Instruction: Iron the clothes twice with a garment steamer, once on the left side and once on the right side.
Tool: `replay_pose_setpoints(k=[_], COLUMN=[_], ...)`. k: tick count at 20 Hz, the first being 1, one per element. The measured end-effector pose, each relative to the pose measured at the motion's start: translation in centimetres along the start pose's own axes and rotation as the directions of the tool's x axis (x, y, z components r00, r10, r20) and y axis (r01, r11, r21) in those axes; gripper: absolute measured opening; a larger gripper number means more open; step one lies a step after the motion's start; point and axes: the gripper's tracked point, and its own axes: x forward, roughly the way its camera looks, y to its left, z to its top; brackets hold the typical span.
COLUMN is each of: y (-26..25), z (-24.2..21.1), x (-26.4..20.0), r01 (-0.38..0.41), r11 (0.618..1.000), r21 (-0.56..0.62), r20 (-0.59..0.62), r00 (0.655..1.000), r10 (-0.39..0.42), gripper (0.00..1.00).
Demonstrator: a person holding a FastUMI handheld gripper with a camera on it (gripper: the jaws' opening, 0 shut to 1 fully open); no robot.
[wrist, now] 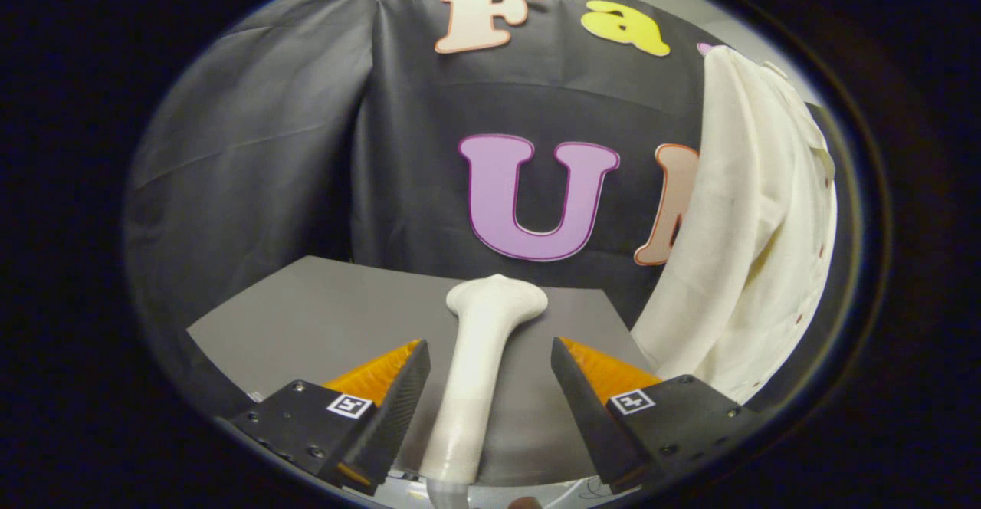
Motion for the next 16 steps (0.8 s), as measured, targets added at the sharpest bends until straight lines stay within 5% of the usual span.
replay_pose_setpoints(k=[6, 11, 16], y=[0.1, 1.5, 1.9], z=[-2.7, -3.4, -0.8], x=[3.4, 3.6, 2.1], r01=[0.030, 0.023, -0.021], r11=[0.999, 0.997, 0.995], r21=[0.031, 0.070, 0.101], r20=[-0.192, -0.254, -0.135], r00=[0.981, 0.967, 0.990], r10=[-0.024, -0.005, 0.035], gripper=[0.93, 0.42, 0.35])
